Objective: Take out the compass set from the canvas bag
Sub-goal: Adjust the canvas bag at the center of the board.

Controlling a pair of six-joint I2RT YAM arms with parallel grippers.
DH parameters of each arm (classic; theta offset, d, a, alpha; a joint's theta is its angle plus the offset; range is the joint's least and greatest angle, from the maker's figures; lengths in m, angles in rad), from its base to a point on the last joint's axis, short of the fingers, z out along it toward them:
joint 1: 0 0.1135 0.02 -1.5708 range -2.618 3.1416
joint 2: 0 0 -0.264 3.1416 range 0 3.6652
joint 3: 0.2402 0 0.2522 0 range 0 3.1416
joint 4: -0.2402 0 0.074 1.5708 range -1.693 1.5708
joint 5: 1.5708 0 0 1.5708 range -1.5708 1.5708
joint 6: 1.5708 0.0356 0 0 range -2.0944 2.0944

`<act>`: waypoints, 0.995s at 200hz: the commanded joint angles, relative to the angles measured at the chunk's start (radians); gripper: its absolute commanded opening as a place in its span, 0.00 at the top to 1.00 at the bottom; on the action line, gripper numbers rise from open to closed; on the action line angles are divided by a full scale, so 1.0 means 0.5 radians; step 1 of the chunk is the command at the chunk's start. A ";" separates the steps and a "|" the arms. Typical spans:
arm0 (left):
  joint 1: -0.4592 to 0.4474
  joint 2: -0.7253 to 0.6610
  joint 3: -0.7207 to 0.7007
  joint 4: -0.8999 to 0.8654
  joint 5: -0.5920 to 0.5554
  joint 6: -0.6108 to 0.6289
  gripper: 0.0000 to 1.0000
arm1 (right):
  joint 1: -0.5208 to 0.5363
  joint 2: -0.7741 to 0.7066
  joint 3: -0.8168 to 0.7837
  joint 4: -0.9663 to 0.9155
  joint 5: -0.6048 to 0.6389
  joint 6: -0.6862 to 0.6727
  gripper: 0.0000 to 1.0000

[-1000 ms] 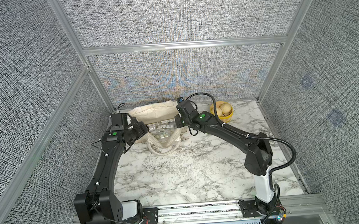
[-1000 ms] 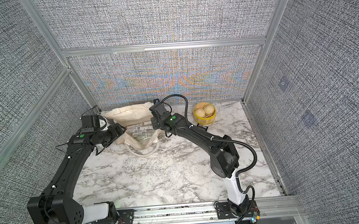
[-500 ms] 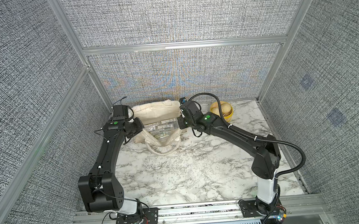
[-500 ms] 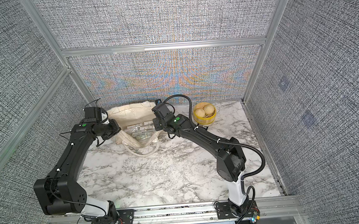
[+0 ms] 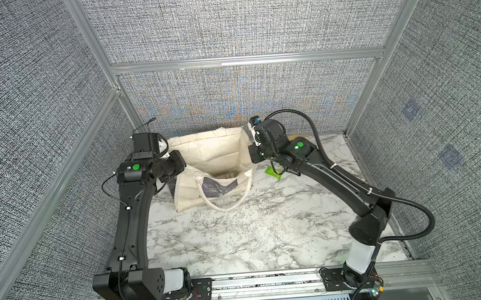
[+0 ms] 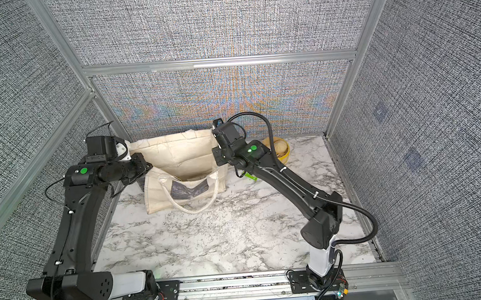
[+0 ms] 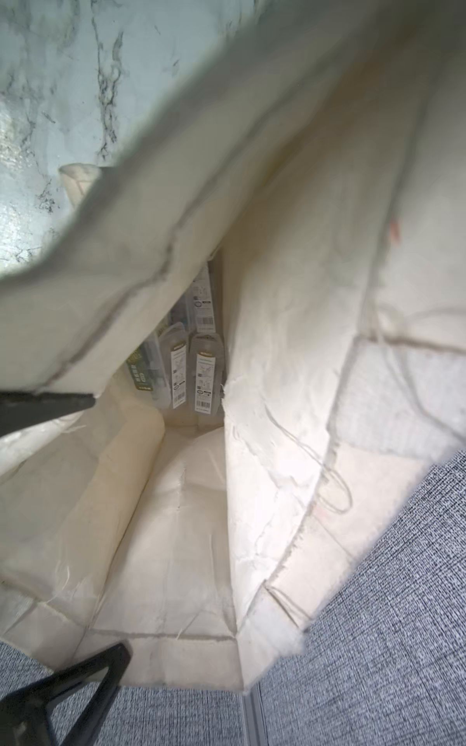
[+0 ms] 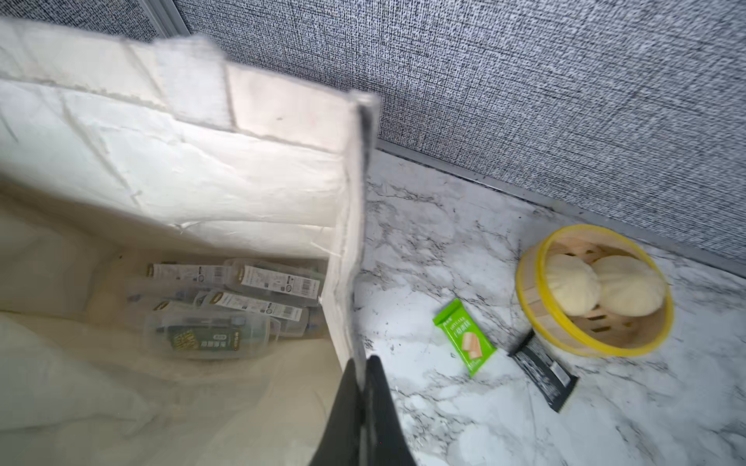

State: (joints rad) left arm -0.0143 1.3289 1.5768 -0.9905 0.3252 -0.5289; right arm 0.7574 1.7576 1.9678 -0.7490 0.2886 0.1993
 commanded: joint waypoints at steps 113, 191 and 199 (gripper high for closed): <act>-0.100 -0.132 -0.361 -0.095 0.298 0.398 0.52 | 0.084 -0.401 -0.765 0.002 -0.038 0.287 1.00; -0.330 0.167 -0.208 -0.021 -0.006 0.372 0.38 | 0.129 -0.354 -0.757 0.098 -0.054 0.246 1.00; -0.330 0.203 -0.170 -0.027 -0.069 0.390 0.38 | 0.136 -0.348 -0.758 0.099 -0.058 0.246 1.00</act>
State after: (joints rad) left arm -0.1753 1.3983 1.4506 -1.0111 0.4122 -0.3660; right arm 0.8185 1.5749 1.5929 -0.7071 0.2642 0.3294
